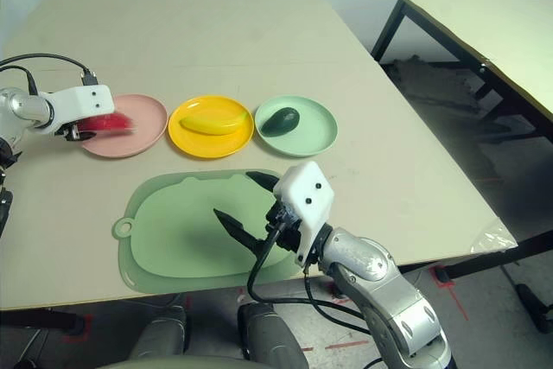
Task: Place the fruits into color-matched plates.
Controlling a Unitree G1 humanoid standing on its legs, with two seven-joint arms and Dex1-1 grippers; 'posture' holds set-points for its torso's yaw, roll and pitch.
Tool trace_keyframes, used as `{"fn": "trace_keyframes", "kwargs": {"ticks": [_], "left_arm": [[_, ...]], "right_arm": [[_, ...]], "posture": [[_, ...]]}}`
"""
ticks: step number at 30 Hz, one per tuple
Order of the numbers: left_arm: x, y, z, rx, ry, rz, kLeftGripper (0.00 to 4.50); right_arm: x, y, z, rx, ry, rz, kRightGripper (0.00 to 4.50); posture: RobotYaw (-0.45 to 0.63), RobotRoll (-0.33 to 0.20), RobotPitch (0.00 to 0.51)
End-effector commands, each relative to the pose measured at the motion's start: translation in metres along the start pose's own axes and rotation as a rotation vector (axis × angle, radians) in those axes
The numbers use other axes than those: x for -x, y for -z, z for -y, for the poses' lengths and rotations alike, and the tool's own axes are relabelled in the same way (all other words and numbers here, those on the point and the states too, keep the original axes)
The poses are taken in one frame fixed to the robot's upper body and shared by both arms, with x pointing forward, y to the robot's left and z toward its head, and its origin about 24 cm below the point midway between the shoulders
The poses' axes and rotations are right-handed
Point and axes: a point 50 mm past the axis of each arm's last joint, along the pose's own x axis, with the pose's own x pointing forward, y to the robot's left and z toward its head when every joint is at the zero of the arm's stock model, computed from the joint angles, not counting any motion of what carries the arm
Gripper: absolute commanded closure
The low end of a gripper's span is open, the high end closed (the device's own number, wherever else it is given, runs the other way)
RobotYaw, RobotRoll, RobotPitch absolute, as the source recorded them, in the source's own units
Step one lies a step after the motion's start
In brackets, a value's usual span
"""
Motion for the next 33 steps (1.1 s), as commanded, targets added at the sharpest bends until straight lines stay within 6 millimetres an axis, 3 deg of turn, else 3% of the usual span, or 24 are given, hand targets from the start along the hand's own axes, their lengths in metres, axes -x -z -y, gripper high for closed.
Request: {"fn": "trace_keyframes", "kwargs": {"ticks": [1,4,8,13,17,20,23,27,33], "left_arm": [[-0.001,0.002,0.003,0.010,0.012,0.002,0.03],[0.004,0.000,-0.004,0.019,-0.010,0.031,0.03],[0.021,-0.002,-0.022,0.121,-0.076,0.159,0.03],[0.050,0.018,-0.033,0.364,-0.086,0.360,0.03],[0.086,0.054,-0.038,0.565,-0.167,0.462,0.03],[0.102,0.071,-0.034,0.675,-0.247,0.502,0.03],[0.113,0.085,-0.018,0.864,-0.391,0.585,0.03],[0.121,0.101,0.028,1.072,-0.571,0.583,0.03],[0.134,0.098,0.083,1.236,-0.713,0.557,0.03]], "right_arm": [[0.000,0.002,-0.002,-0.014,-0.004,-0.010,0.00],[-0.001,0.005,0.002,-0.014,0.008,-0.017,0.00],[-0.002,0.012,0.037,0.003,0.131,-0.037,0.00],[-0.009,-0.007,0.112,0.040,0.359,0.022,0.00],[0.001,-0.025,0.175,0.120,0.503,0.056,0.00],[0.010,-0.022,0.203,0.136,0.543,0.048,0.00],[0.021,-0.014,0.224,0.110,0.576,0.066,0.00],[0.039,0.006,0.240,0.115,0.607,0.027,0.00],[0.057,0.032,0.247,0.055,0.689,-0.055,0.00]], "posture": [[-0.14,0.000,0.113],[-0.13,0.000,0.116],[-0.12,0.000,0.120],[-0.11,0.000,0.122],[-0.08,0.000,0.132],[-0.05,0.000,0.137],[-0.04,0.000,0.135],[-0.04,0.000,0.130],[0.00,0.000,0.120]]}}
